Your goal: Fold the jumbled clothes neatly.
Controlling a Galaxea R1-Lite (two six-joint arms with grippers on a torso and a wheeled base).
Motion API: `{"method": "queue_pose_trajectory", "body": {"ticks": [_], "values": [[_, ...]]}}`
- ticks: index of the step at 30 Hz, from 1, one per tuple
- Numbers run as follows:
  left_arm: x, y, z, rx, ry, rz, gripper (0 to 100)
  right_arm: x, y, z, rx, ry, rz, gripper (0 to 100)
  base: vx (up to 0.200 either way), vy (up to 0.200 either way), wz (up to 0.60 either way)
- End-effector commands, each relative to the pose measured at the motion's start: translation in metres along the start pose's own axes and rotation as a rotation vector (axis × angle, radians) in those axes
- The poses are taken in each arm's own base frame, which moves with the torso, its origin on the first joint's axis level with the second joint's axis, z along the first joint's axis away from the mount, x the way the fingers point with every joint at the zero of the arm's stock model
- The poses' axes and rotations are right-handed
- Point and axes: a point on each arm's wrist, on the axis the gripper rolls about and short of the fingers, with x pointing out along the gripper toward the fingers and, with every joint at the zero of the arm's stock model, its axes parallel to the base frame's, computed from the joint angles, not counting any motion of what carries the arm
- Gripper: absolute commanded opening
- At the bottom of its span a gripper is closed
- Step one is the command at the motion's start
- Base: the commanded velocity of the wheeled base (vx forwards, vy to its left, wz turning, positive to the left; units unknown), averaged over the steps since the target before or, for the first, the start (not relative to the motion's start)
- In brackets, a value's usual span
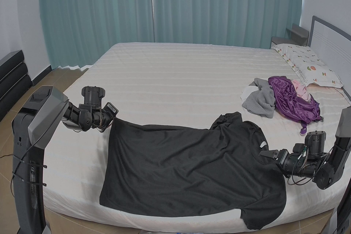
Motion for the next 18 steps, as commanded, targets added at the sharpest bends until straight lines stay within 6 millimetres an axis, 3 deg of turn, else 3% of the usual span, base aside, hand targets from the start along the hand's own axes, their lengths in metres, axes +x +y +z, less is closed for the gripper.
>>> {"method": "queue_pose_trajectory", "body": {"ticks": [1, 11, 18], "values": [[-0.003, -0.004, 0.004, 0.0, -0.025, -0.002, 0, 0.006, 0.003, 0.002, -0.013, -0.003, 0.014, 100, 0.0, 0.0, 0.0], [-0.01, -0.009, 0.012, -0.003, -0.056, -0.005, 0, 0.028, 0.007, 0.019, -0.037, -0.1, -0.023, 100, 0.0, 0.0, 0.0], [-0.015, -0.013, 0.014, -0.002, -0.063, -0.012, 0, 0.053, 0.015, 0.044, -0.044, -0.168, -0.06, 100, 0.0, 0.0, 0.0]]}}
